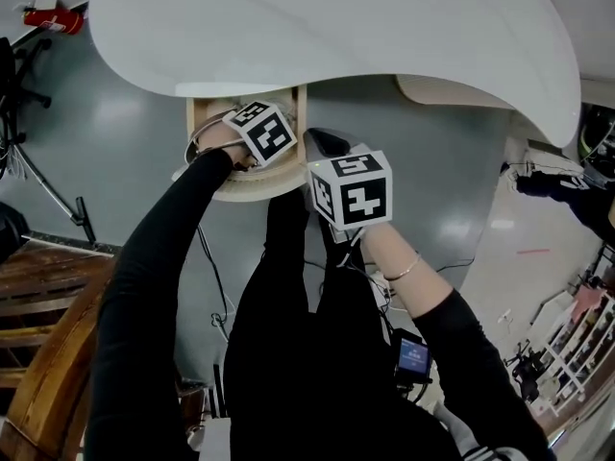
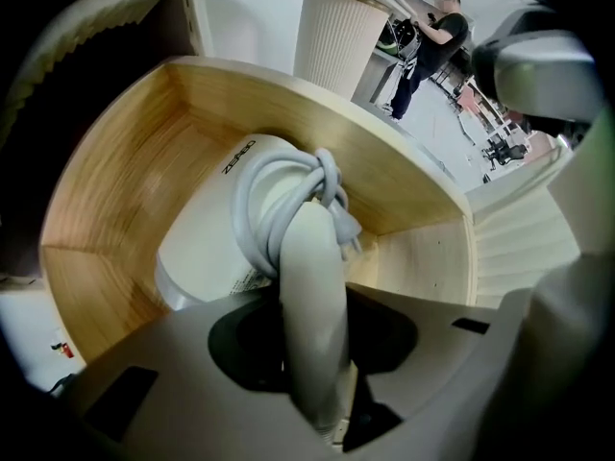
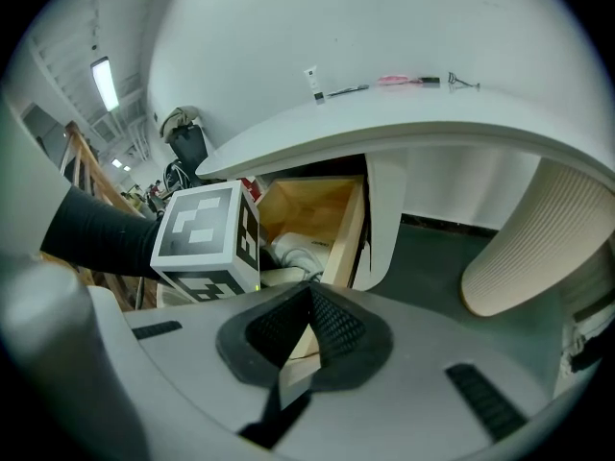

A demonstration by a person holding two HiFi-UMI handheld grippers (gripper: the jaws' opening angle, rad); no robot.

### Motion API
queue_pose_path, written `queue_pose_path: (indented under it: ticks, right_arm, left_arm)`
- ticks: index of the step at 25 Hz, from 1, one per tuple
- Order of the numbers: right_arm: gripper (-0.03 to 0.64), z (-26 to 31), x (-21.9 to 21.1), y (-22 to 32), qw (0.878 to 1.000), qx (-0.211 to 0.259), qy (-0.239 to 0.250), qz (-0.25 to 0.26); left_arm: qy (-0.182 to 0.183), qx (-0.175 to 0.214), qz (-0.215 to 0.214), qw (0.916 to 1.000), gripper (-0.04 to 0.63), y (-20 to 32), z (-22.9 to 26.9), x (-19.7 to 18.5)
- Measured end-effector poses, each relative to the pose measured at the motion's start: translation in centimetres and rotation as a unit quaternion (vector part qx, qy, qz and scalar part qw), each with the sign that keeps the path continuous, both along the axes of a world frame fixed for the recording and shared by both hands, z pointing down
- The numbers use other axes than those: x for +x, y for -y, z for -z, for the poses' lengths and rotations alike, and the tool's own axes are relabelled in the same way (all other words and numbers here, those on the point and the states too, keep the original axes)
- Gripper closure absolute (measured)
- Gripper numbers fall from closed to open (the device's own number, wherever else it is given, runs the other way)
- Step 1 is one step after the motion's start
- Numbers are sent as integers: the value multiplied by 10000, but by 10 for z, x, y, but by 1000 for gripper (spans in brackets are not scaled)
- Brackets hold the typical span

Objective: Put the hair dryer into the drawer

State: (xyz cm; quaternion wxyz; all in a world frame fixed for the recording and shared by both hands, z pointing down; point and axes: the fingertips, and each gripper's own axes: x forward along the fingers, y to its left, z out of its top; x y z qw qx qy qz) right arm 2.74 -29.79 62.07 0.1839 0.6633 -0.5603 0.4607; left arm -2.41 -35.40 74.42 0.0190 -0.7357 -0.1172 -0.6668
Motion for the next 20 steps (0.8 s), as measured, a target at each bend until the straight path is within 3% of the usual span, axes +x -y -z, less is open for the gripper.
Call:
queue_pose_path:
  ticks: [8,20]
  right_arm:
    - [615,-2,-2,0,10000,-79,-46,14]
    - [615,2,-2,4,9998,-62,-140,95]
  left_arm:
    - [-214,123,54,9997,459,3,-3,0]
    - [-187,225,0,9996,457,3,-7,-2]
